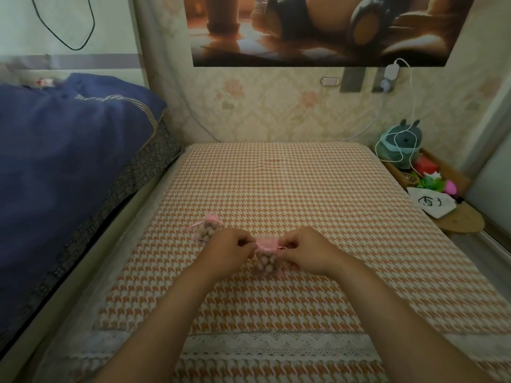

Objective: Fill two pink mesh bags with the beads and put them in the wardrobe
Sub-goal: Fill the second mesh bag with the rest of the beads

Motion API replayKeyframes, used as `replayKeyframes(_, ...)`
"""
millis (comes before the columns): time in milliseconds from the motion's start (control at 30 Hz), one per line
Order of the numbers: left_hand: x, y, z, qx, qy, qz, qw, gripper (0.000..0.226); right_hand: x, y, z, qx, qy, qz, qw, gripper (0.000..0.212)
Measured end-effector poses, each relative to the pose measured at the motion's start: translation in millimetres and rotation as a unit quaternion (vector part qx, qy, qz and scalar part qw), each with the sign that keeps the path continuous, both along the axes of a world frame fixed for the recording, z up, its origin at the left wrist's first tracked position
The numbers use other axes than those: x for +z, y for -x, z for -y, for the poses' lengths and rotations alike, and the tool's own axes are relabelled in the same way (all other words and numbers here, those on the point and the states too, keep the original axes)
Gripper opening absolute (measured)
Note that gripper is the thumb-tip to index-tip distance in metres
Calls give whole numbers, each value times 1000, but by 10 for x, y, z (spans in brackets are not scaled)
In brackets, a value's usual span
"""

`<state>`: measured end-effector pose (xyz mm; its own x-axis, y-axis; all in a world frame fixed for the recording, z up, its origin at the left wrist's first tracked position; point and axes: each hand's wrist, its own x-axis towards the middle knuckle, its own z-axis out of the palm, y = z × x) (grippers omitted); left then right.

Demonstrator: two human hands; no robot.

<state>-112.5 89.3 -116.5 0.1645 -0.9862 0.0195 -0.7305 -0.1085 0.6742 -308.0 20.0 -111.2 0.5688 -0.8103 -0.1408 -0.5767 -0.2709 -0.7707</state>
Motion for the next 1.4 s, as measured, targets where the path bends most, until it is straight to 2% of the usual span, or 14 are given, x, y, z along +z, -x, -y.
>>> replayKeyframes(267,105,-114,166,-44,-66,62,995,23,98,51,169,-36,22,-66,997,26)
replayKeyframes(400,111,-264,229,-35,-92,67,993,28,120,144,267,-47,-11,-64,997,20)
replayKeyframes(567,118,-371,264,-7,-92,-15,996,28,48,206,353,-102,-73,18,992,15)
replayKeyframes(667,138,-349,262,24,-91,-123,988,31,21,205,374,-159,-208,124,957,18)
replayKeyframes(733,152,-255,257,73,-100,-239,963,30,20,160,353,-170,-303,185,919,22)
replayKeyframes(800,172,-166,257,121,-105,-366,917,30,36,101,327,-176,-351,230,891,25)
replayKeyframes(900,179,-173,278,131,-85,-465,871,31,76,39,316,-200,-377,297,854,23)
replayKeyframes(967,172,-209,285,140,-85,-483,861,32,85,33,312,-227,-381,305,843,22)
replayKeyframes(1100,102,-148,302,168,-84,-464,866,32,38,36,293,-254,-397,295,831,18)
replayKeyframes(1233,105,-101,322,166,-69,-522,834,33,52,31,305,-258,-430,351,791,22)
replayKeyframes(1300,103,-93,327,172,-71,-510,840,35,54,34,305,-268,-425,344,793,22)
replayKeyframes(1400,86,-54,346,186,-85,-470,859,37,14,39,287,-282,-405,301,816,21)
